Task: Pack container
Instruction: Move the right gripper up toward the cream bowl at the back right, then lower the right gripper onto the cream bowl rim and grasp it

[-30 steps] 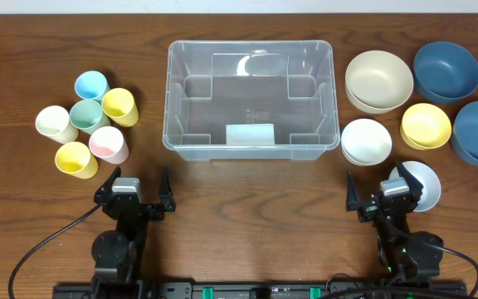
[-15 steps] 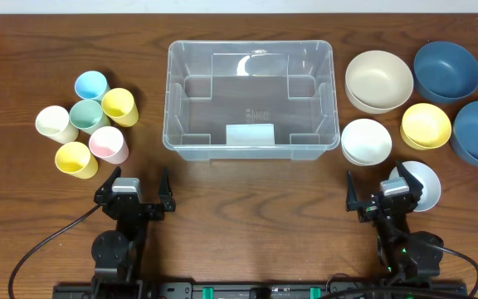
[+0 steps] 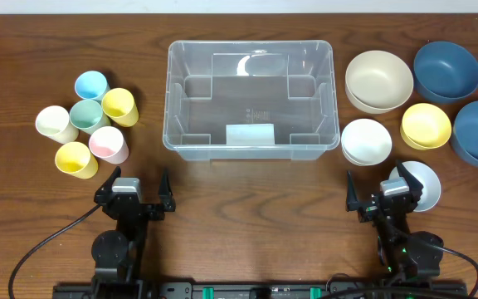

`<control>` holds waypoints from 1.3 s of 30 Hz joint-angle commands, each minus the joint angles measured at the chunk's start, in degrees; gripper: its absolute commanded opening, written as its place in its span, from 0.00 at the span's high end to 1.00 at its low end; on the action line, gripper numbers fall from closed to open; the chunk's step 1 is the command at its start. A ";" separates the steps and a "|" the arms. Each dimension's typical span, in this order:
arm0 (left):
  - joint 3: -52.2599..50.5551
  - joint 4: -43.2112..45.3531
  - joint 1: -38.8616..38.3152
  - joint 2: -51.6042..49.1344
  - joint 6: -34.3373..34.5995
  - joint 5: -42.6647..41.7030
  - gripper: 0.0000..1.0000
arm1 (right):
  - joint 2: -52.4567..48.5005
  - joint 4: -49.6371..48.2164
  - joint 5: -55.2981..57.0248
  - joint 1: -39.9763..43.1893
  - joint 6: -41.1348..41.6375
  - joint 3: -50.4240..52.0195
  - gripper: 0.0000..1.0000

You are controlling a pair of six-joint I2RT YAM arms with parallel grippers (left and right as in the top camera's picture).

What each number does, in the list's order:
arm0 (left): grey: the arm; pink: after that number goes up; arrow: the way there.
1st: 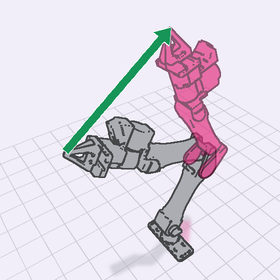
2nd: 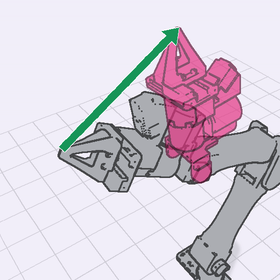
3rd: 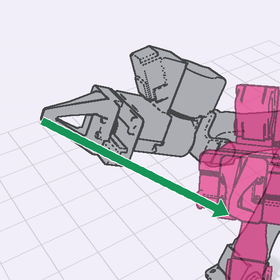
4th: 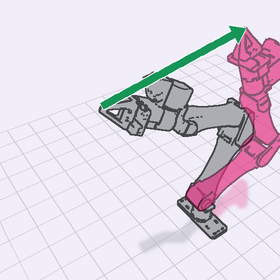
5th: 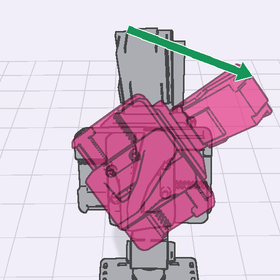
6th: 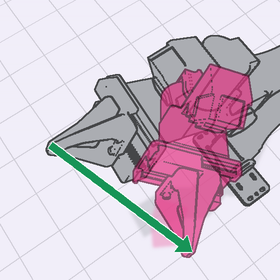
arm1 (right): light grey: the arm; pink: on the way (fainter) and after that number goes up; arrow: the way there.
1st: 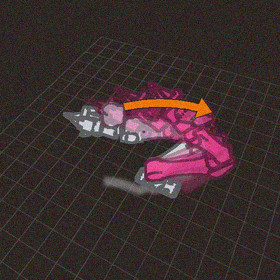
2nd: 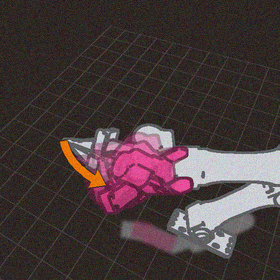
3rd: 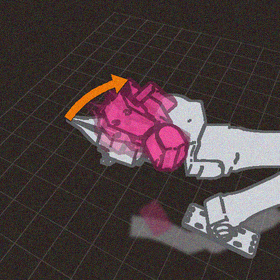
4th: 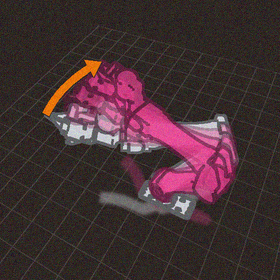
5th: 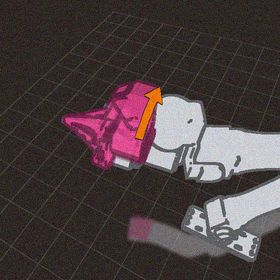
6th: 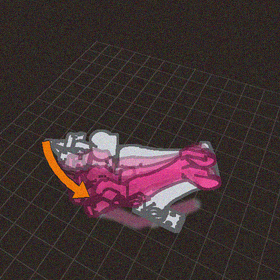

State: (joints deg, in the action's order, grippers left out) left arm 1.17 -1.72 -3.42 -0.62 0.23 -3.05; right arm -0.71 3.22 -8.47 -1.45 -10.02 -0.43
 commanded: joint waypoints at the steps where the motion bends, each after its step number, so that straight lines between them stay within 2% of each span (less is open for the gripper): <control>1: -0.94 -2.08 0.24 0.39 0.68 0.02 0.02 | 0.33 0.09 2.95 0.44 -1.99 0.11 0.01; 4: -0.94 -2.08 0.24 0.39 0.68 0.02 0.02 | 0.33 -0.72 5.11 0.39 -1.44 0.11 0.01; 11: -0.94 -2.08 0.24 0.39 0.68 0.02 0.02 | 0.33 0.59 -6.82 0.39 1.77 -2.56 0.01; 15: -0.94 -2.08 0.24 0.39 0.68 0.02 0.02 | -1.07 6.34 -6.80 0.39 4.42 -11.02 0.01; 18: -0.94 -2.08 0.24 0.39 0.68 0.02 0.02 | -6.23 12.63 -6.36 0.44 4.04 -21.18 0.01; 21: -0.94 -2.10 0.24 0.39 0.68 0.02 0.02 | -15.80 18.82 -5.81 0.44 3.28 -33.24 0.01; 25: -0.94 -2.08 0.24 0.39 0.68 0.02 0.02 | -33.81 28.98 -5.73 0.44 3.63 -52.35 0.01; 32: -0.94 -2.08 0.24 0.39 0.68 0.02 0.02 | -67.49 51.25 -5.81 1.03 3.54 -91.54 0.01; 36: -0.94 -2.08 0.24 0.39 0.68 0.02 0.02 | -80.94 62.10 -5.92 1.64 3.48 -107.91 0.01; 39: -0.94 -2.08 0.24 0.39 0.68 0.02 0.02 | -87.80 63.89 -7.02 1.66 3.87 -112.74 0.01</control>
State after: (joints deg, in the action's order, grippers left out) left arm 1.19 -1.74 -3.42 -0.60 0.23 -3.03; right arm -84.18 66.02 -14.41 -0.40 -6.66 -109.12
